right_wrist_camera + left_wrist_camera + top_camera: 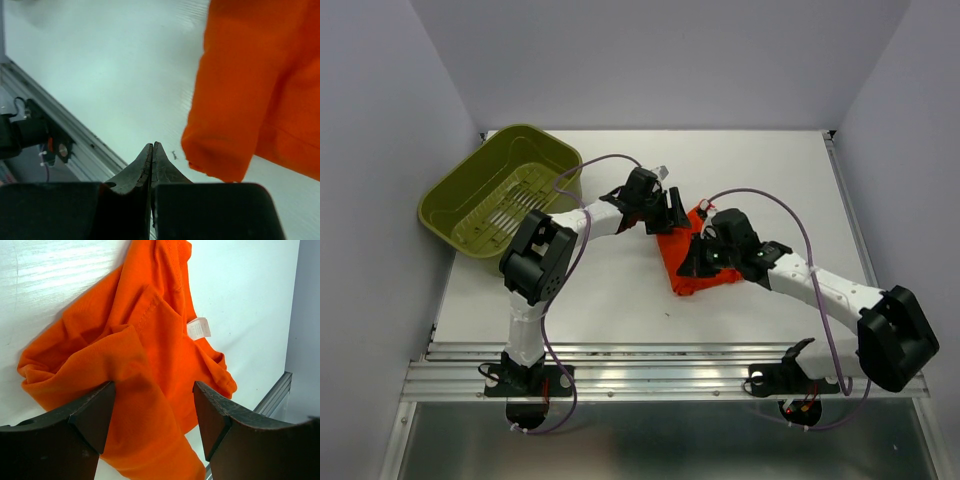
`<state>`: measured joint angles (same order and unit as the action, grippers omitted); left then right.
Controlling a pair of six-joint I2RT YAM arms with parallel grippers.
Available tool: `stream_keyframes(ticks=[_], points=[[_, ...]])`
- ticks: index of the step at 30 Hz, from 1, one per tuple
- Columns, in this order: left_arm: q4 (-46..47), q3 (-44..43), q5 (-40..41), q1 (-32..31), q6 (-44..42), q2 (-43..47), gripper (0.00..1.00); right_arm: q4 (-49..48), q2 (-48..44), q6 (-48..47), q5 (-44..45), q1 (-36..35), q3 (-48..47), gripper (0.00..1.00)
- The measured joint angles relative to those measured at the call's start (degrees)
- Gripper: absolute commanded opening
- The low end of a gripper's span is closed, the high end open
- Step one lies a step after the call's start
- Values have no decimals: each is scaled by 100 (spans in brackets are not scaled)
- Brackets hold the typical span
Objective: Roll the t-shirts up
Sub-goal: Roll the T-shirt to the center of the board.
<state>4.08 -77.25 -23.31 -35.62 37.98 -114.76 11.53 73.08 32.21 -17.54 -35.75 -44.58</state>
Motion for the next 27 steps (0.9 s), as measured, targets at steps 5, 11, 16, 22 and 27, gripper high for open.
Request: stream_keyframes(ticks=[5, 11, 16, 22, 27], points=[[2, -15, 2, 2, 2, -26, 74, 166, 472, -94, 319, 4, 7, 1], [0, -15, 4, 2, 0, -28, 74, 256, 767, -94, 1064, 4, 146, 1], [-4, -15, 2, 0, -7, -28, 74, 258, 1014, -186, 1537, 4, 155, 1], [-131, -17, 20, 7, -74, 46, 74, 302, 730, -511, 1631, 4, 155, 1], [-267, -164, 17, 13, -109, 105, 74, 313, 310, -651, 1620, 4, 101, 1]])
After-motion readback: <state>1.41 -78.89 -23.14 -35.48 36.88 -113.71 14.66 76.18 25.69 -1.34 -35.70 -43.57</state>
